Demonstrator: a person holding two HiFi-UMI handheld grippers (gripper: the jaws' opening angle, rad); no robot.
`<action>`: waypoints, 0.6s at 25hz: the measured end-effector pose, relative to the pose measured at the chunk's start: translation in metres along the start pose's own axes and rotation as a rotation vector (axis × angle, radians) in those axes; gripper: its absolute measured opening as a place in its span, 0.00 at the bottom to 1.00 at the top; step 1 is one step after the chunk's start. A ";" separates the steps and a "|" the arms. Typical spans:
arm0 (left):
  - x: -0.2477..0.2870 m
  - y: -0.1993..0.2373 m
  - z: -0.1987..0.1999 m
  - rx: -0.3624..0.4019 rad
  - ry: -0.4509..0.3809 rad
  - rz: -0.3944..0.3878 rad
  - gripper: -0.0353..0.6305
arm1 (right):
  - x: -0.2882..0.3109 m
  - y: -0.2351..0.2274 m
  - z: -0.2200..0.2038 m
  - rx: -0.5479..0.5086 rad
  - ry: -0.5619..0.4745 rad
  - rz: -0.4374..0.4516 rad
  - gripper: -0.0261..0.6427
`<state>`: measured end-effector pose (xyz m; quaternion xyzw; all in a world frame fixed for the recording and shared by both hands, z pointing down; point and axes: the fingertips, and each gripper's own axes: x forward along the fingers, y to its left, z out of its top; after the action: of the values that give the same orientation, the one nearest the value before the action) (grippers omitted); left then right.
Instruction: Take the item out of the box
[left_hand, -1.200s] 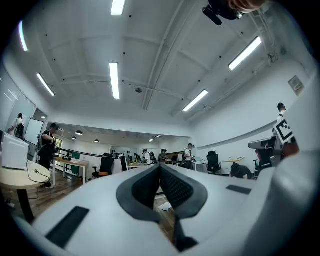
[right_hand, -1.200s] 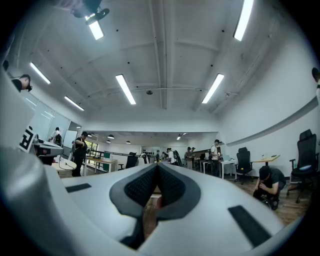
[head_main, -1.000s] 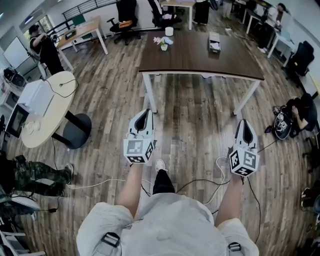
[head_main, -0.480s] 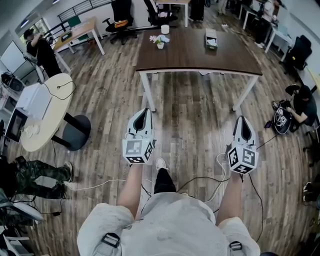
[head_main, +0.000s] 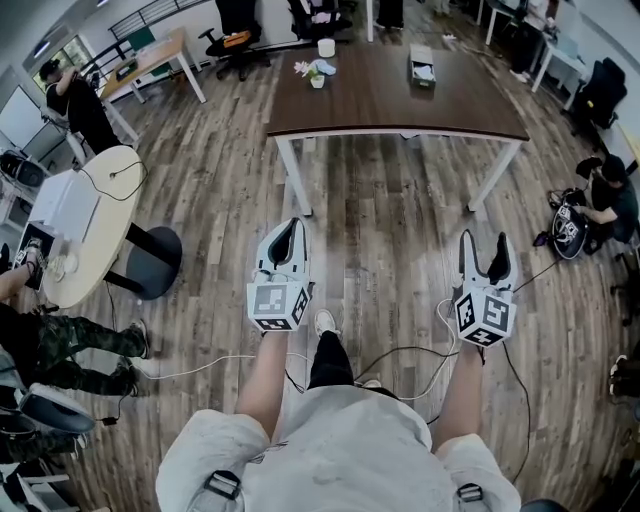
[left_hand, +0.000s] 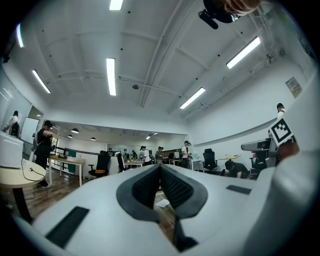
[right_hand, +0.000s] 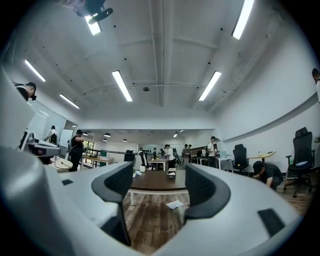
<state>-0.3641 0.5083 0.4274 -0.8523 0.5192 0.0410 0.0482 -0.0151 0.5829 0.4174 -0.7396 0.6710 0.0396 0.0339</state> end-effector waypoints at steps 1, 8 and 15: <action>0.004 0.000 -0.003 -0.001 0.004 -0.003 0.06 | 0.004 0.000 -0.003 -0.001 0.006 0.001 0.52; 0.045 0.022 -0.028 -0.026 0.047 0.000 0.06 | 0.053 0.010 -0.031 -0.004 0.075 0.012 0.52; 0.110 0.070 -0.063 -0.056 0.092 0.012 0.06 | 0.137 0.031 -0.054 -0.001 0.134 0.030 0.52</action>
<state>-0.3744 0.3721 0.4736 -0.8512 0.5245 0.0167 0.0002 -0.0321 0.4390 0.4569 -0.7304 0.6829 -0.0092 -0.0123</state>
